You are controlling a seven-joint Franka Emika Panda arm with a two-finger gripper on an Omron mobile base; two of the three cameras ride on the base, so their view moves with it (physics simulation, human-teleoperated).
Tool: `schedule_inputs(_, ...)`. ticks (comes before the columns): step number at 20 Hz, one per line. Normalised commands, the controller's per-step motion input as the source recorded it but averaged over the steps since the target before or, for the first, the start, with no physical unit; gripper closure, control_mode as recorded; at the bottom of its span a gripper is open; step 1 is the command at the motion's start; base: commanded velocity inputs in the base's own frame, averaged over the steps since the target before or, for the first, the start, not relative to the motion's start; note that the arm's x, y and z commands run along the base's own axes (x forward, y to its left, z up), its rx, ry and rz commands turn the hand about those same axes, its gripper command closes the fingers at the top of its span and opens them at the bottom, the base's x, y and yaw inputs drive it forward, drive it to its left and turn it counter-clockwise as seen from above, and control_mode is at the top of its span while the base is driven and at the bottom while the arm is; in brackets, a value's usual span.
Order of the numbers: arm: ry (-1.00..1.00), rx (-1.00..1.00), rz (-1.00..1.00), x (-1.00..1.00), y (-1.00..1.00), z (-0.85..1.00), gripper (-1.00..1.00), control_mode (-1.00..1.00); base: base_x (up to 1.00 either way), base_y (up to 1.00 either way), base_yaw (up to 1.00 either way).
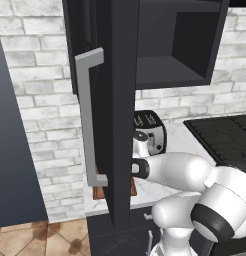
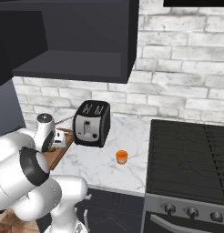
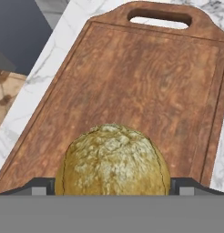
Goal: Pick the bread, place it on the cutting board, pick the jam, place it on the counter, and close the cabinet.
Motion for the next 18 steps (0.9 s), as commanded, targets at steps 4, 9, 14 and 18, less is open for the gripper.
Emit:
schedule_inputs(4, 0.0, 0.0, 0.0, 0.0, 0.0, -0.01, -1.0, -1.0, 0.0, 0.0, 0.0)
schedule_inputs(9, 0.0, 0.0, 0.0, 0.0, 0.0, 0.0, -1.0, -1.0, 0.0, 0.0, 0.0)
schedule_inputs(14, -0.05, 0.0, 0.0, 0.0, 0.0, 0.01, -1.0, -1.0, 0.0, 0.0, 0.0)
schedule_inputs(18, -0.13, 0.0, 0.0, 0.0, 0.0, 0.03, -1.0, -1.0, 0.0, 0.0, 0.0)
